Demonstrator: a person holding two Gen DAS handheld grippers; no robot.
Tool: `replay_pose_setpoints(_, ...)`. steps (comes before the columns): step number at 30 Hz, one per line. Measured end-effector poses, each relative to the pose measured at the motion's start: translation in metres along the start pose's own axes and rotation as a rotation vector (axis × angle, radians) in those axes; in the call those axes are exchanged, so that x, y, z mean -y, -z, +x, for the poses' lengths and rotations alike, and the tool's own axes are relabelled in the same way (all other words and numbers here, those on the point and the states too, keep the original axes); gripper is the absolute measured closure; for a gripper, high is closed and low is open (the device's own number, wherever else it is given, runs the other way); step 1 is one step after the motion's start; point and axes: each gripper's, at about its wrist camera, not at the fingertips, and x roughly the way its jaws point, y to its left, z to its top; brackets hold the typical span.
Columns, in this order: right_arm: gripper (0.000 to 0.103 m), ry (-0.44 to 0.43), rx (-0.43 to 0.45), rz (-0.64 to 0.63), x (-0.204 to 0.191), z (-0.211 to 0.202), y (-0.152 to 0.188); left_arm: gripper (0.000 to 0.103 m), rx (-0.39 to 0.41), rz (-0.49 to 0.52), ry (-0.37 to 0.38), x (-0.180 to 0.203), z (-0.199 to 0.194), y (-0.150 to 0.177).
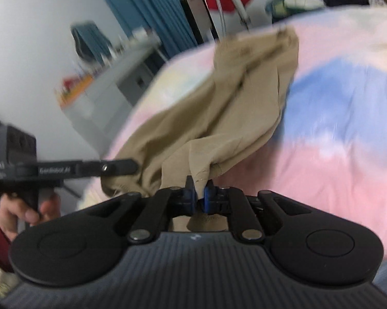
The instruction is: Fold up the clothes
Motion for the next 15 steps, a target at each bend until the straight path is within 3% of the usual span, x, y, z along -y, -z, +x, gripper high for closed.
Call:
replay_pose_setpoints(6, 0.093, -0.07, 0.112, 0.017, -0.011, -0.052, -0.013, 0.095, 0.005, 0.012, 0.054, 0.033, -0.05, 0.006)
replay_pose_setpoints(12, 0.093, -0.108, 0.046, 0.028, -0.008, -0.09, 0.043, 0.095, -0.1, 0.007, 0.067, 0.052, -0.072, 0.074)
replay_pose_setpoints(15, 0.093, -0.114, 0.033, 0.051, -0.003, -0.097, 0.054, 0.095, -0.09, 0.025, 0.072, 0.057, -0.073, 0.073)
